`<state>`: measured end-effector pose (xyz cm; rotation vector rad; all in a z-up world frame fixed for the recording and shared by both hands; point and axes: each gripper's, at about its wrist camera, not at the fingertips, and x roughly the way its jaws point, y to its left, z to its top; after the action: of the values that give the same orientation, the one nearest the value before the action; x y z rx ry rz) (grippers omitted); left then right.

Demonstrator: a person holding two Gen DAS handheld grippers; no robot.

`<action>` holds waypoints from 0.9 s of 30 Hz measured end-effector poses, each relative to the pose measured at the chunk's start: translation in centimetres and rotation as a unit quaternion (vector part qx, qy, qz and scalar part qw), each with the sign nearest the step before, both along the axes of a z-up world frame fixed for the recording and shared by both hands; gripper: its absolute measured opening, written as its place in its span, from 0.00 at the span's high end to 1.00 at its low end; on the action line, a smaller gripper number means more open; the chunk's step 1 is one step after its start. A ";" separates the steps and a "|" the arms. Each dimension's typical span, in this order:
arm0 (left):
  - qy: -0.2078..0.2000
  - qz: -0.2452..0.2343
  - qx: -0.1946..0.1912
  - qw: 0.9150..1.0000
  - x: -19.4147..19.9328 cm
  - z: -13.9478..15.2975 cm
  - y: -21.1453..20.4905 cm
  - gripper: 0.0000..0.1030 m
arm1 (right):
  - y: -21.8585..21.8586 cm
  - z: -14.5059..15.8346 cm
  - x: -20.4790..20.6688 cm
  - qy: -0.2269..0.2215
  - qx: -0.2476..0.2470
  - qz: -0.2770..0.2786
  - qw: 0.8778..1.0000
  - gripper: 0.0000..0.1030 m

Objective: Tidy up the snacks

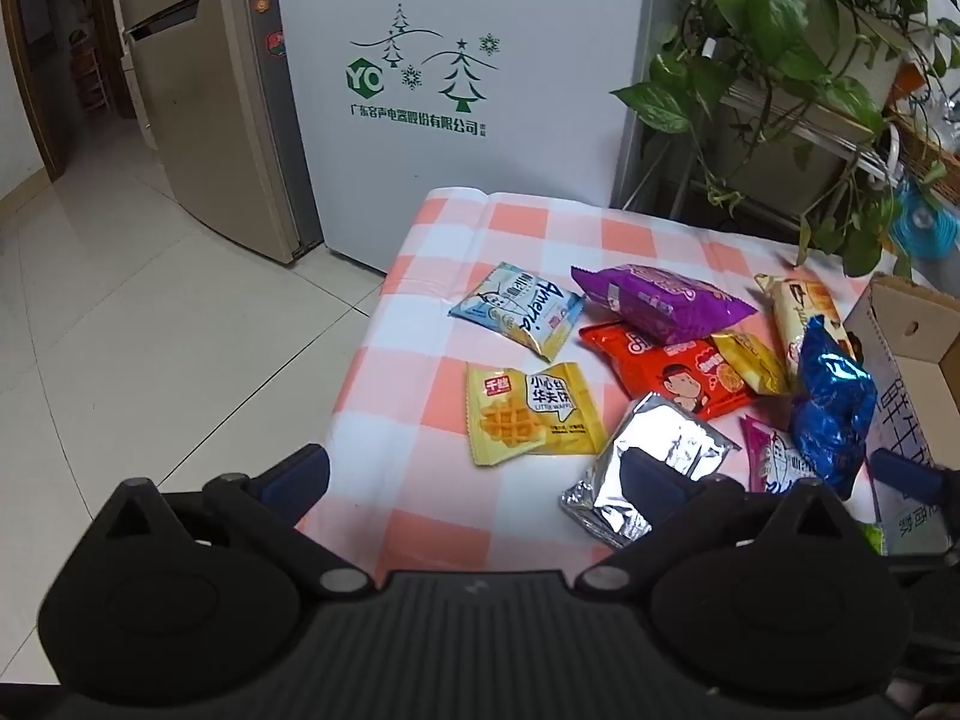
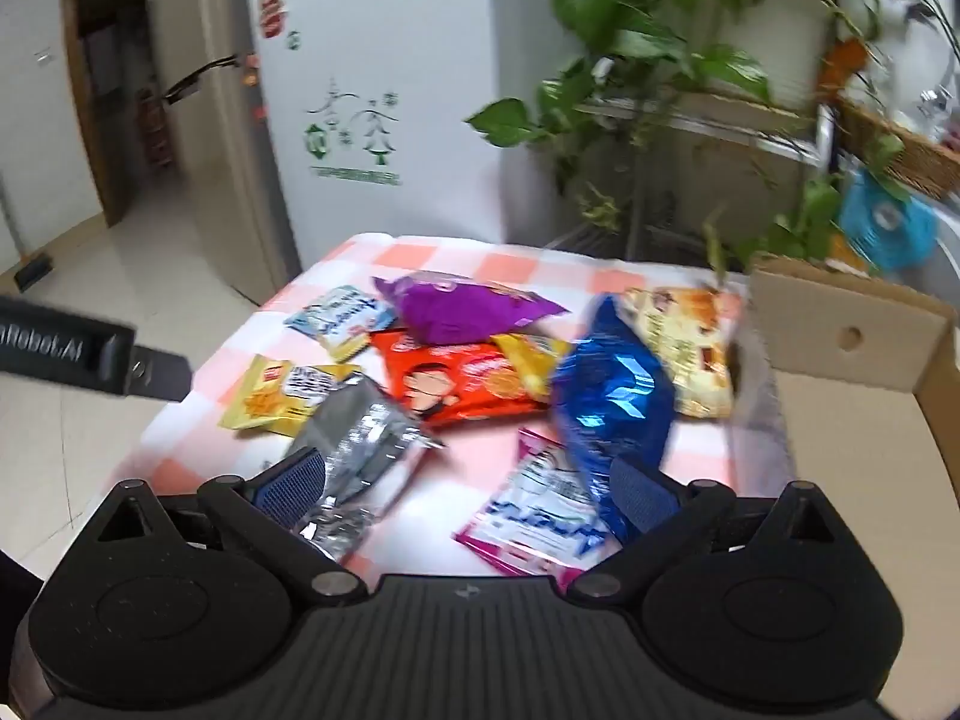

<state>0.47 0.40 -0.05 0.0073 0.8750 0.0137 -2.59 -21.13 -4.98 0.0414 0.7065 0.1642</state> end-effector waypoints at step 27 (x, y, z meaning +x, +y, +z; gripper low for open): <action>0.034 -0.028 0.004 0.999 -1.3 -1.9 -1.7 0.01 | -4.6 3.5 -0.2 0.017 0.006 -0.095 0.995 0.00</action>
<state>-0.80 -1.28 -1.90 0.0405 0.9421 -0.0359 -2.83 -25.72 -1.47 0.1225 0.7308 -0.0154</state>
